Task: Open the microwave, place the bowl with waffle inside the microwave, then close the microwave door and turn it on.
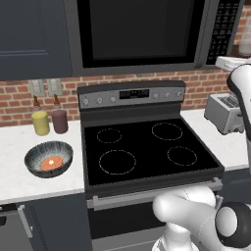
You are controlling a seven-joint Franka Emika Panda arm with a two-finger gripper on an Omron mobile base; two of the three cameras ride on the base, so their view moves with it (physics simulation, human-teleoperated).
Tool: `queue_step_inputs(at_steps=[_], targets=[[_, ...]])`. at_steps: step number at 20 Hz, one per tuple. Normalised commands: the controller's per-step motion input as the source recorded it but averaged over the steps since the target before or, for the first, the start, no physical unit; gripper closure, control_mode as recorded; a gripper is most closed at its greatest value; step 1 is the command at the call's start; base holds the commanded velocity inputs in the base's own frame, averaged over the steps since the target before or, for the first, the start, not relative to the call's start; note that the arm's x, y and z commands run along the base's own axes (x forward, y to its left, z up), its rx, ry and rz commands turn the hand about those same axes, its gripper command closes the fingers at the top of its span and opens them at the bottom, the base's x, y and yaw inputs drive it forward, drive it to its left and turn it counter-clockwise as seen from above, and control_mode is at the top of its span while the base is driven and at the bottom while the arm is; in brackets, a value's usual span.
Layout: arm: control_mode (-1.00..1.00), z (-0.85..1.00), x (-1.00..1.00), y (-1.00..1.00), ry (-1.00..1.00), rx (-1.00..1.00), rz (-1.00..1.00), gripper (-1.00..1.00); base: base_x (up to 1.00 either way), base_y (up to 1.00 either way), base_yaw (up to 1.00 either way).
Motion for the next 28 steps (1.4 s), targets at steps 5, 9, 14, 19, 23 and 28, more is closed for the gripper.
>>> queue_step_inputs(at_steps=[5, 9, 14, 19, 23, 28], targets=[[-1.00, 0.08, 0.29, 0.18, -0.11, -0.02, 0.00, -1.00, 0.00, 0.00, 0.00], [-1.00, 0.23, 0.13, -0.01, -0.01, -0.06, 0.00, -1.00, 0.00, 0.00, 0.00], [-1.00, 0.22, 0.19, -0.06, 0.00, -0.06, -0.02, -1.00, 0.00, 0.00, 0.00], [-1.00, 0.03, 0.22, -0.01, 0.00, -0.04, -0.04, -1.00, 0.00, 0.00, 0.00], [-1.00, 0.00, 0.32, -0.02, -0.11, 0.00, 0.00, -1.00, 0.00, 0.00, 0.00], [-1.00, 0.00, 0.28, 0.00, -0.19, 0.01, 0.00, -1.00, 0.00, 0.00, 0.00]])
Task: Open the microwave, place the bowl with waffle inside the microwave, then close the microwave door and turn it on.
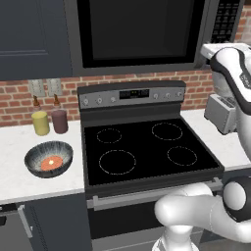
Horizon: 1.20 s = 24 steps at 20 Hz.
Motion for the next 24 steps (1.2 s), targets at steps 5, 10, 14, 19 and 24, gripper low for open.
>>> queue_step_inputs(at_steps=[5, 10, 14, 19, 24], targets=[[-1.00, 0.10, 0.29, 0.00, -0.06, 0.00, 0.00, -1.00, 0.00, 0.00, 0.00], [-1.00, 0.12, 0.37, -0.04, 0.00, 0.00, 0.00, -1.00, 0.00, 0.00, 0.00], [-1.00, 0.19, 0.39, -0.06, 0.00, 0.00, 0.00, -1.00, 0.00, 0.00, 0.00], [-1.00, 0.22, 0.32, -0.05, 0.02, -0.01, 0.00, -1.00, 0.00, 0.00, 0.00], [-1.00, 0.04, 0.17, -0.01, 0.04, -0.02, 0.00, -1.00, 0.00, 0.00, 0.00]])
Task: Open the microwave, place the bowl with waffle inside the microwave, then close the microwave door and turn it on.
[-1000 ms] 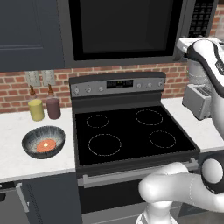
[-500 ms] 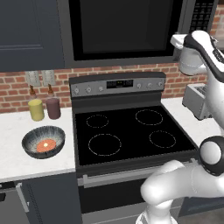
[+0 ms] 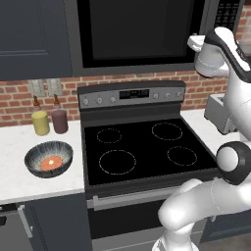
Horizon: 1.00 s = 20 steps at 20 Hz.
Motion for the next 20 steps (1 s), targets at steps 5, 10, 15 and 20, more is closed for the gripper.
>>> queue_step_inputs(at_steps=[5, 10, 15, 20], targets=[[-1.00, 0.00, 0.03, 0.00, 0.03, -0.03, 0.00, 1.00, 0.00, 0.00, 0.00], [-1.00, 0.00, -0.48, 0.00, -0.01, 0.00, 0.03, 1.00, 0.00, 0.00, 0.00], [-1.00, 0.00, -0.92, 0.00, 0.00, 0.00, 0.04, 1.00, 0.00, 0.00, 0.00], [-1.00, 0.00, -1.00, 0.00, 0.00, 0.00, 0.03, 1.00, 0.00, 0.00, 0.00]])
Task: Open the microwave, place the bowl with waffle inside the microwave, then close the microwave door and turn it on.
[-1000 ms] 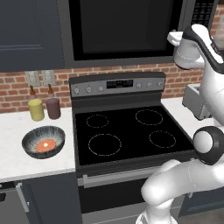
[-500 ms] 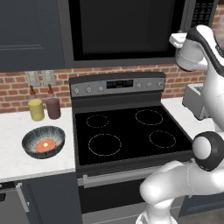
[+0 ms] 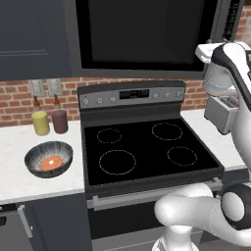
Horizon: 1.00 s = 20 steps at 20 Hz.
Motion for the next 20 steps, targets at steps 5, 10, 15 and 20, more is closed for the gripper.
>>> queue_step_inputs(at_steps=[5, 10, 15, 20], targets=[[-1.00, 0.00, -1.00, 0.02, 0.00, 0.00, 0.03, 1.00, 0.00, 0.00, 0.00], [-1.00, -0.17, -1.00, 0.10, 0.01, 0.00, 0.03, 1.00, 0.00, 0.00, 0.00], [-1.00, -0.33, -0.98, 0.07, 0.03, 0.00, 0.06, -1.00, 0.00, 0.00, 0.00], [-1.00, 0.06, -0.91, -0.30, 0.03, 0.17, 0.03, -1.00, 0.00, 0.00, 0.00]])
